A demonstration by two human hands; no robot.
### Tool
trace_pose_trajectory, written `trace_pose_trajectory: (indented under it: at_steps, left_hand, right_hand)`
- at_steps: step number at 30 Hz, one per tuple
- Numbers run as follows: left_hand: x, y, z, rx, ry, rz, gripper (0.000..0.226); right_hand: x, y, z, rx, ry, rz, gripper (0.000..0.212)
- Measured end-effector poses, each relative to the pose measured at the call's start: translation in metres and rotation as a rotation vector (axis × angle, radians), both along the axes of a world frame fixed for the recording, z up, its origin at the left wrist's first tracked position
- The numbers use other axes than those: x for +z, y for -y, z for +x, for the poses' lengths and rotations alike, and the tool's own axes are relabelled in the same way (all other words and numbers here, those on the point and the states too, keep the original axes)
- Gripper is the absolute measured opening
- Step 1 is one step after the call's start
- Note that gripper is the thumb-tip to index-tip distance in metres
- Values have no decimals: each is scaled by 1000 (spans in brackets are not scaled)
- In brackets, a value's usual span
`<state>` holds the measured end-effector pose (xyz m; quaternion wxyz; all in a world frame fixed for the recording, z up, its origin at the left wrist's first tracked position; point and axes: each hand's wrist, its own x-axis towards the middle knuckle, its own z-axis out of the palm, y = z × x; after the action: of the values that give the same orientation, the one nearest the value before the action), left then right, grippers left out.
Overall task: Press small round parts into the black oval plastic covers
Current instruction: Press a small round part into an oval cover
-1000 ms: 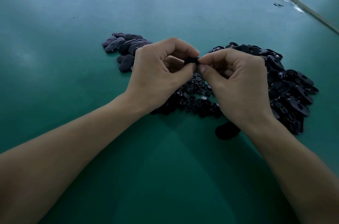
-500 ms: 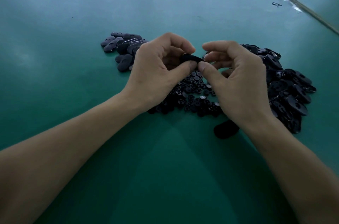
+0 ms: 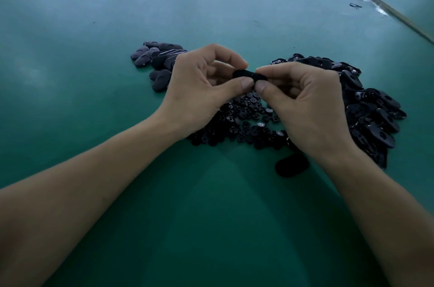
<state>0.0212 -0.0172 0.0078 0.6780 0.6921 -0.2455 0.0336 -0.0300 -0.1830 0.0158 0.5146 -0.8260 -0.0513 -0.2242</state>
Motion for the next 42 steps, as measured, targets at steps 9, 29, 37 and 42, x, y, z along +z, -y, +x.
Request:
trace_pose_trajectory:
  at_steps: [9,29,37,42]
  left_hand:
    - [-2,0,1,-18,-11,-7,23]
    - [-2,3,-1,-19,14,32,24]
    - [-1,3,-2,2,-5,-6,21]
    - [-1,3,-3,-6,-21,-24,20]
  right_hand:
    - [0,0,-1,-8,15,5,16]
    - [7,0,-3,-27,8,-94,13]
    - [2,-5,-11,-200,227,-366,10]
    - [-2,-7,-10,-194,255,-391,8]
